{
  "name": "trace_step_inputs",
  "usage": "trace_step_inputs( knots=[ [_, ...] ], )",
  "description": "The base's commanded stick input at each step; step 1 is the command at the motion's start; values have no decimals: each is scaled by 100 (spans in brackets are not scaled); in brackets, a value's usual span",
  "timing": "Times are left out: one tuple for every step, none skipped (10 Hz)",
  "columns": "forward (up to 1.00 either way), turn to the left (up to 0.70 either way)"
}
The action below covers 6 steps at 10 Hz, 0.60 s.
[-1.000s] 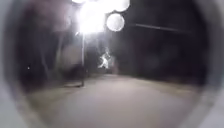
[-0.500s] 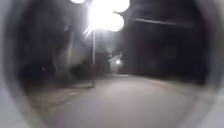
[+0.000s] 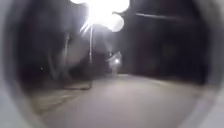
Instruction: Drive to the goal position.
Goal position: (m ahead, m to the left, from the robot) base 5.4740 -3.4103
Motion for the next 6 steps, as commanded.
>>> trace_step_inputs(
  knots=[
    [100,0],
    [100,0],
    [100,0],
    [100,0],
    [100,0],
    [100,0]
  ],
)
